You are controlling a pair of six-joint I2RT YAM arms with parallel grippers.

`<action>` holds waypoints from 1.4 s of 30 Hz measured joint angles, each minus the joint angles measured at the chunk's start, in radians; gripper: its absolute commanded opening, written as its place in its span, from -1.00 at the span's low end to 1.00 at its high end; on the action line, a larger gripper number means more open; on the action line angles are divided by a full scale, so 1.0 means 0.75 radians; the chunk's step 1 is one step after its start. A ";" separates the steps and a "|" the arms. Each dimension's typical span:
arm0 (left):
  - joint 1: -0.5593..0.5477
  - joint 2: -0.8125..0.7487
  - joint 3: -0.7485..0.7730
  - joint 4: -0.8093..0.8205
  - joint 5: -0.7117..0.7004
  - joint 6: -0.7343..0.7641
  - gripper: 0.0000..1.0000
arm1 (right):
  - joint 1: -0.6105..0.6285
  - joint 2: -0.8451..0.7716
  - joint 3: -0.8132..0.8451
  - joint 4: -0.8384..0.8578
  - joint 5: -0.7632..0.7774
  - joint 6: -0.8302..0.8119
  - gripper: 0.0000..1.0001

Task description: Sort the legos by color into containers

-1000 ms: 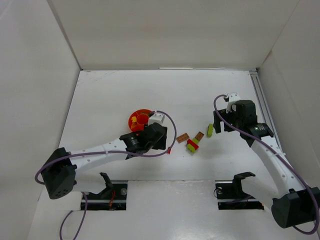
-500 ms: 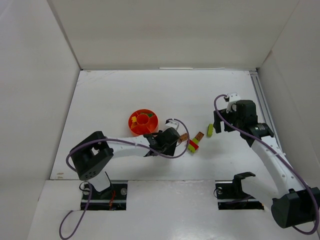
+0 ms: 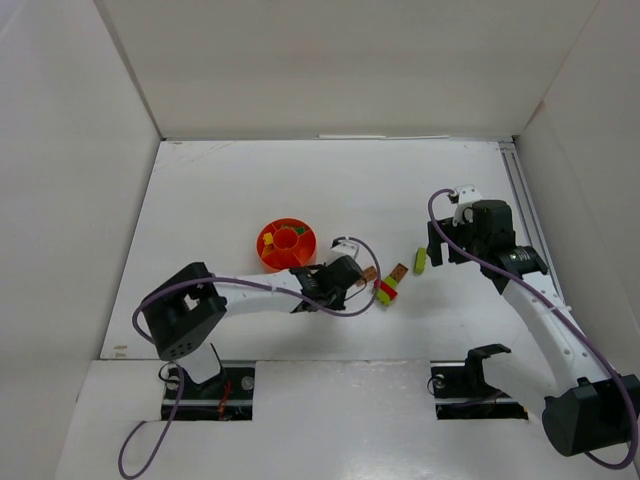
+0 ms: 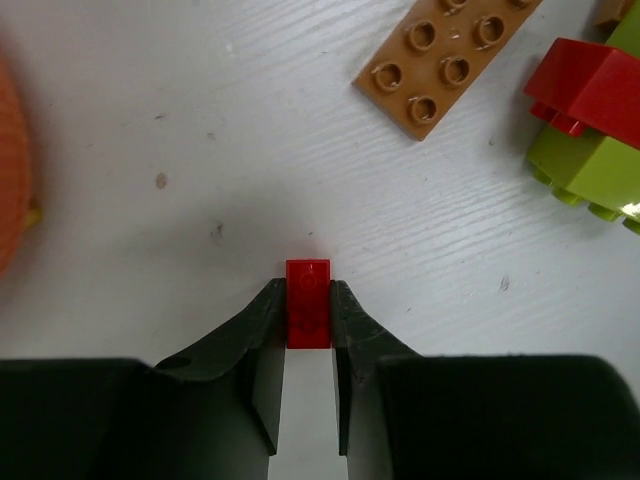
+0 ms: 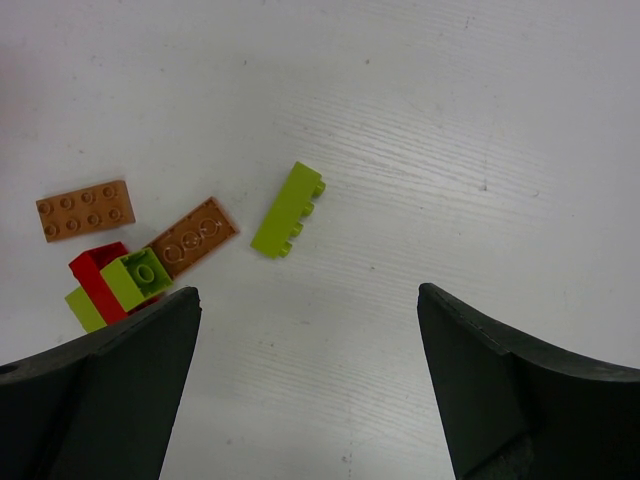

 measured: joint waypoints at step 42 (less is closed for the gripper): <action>0.406 -0.592 -0.106 -0.257 -0.301 -0.110 0.07 | 0.000 -0.010 -0.001 0.004 -0.006 -0.019 0.87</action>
